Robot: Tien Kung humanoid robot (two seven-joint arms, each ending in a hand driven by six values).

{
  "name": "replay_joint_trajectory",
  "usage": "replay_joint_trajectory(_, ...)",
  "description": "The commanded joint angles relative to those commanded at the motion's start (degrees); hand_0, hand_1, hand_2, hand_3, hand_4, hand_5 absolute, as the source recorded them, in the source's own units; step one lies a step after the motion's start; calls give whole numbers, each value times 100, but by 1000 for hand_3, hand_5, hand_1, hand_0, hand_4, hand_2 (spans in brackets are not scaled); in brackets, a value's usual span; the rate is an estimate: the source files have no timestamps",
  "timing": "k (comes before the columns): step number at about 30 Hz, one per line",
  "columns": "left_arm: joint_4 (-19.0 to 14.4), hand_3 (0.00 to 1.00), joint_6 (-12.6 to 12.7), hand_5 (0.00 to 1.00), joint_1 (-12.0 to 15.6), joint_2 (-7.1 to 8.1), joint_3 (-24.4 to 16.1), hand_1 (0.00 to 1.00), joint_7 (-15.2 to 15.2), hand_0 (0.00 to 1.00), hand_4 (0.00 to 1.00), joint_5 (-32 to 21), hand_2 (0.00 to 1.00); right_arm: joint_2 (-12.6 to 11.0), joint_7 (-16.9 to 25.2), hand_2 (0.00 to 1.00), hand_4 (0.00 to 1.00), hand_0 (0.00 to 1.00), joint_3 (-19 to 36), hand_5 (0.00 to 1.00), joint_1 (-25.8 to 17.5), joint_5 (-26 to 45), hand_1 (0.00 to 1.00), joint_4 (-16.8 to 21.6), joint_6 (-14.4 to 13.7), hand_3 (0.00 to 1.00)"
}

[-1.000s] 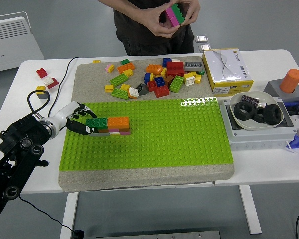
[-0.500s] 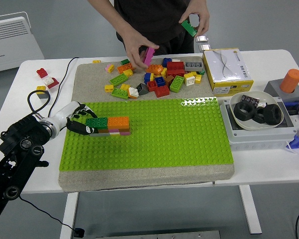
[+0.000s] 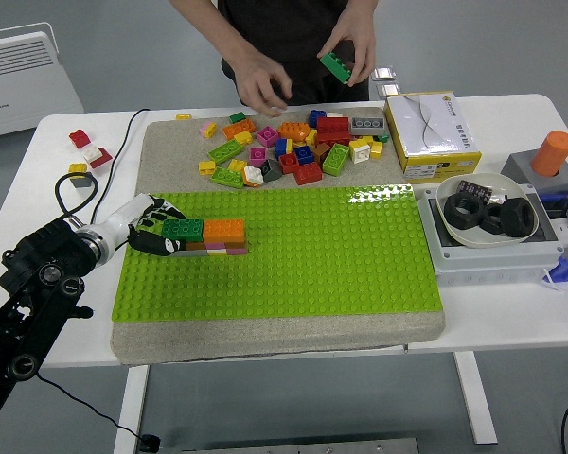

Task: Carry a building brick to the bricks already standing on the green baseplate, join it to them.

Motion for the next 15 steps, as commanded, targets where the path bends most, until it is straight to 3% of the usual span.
replay_joint_trajectory(15, 8, 586, -148, 2, 0, 7, -2, 892, 15, 884, 575, -15, 857, 3, 3, 711, 865, 722, 29, 998, 9, 0, 662, 0, 2, 764)
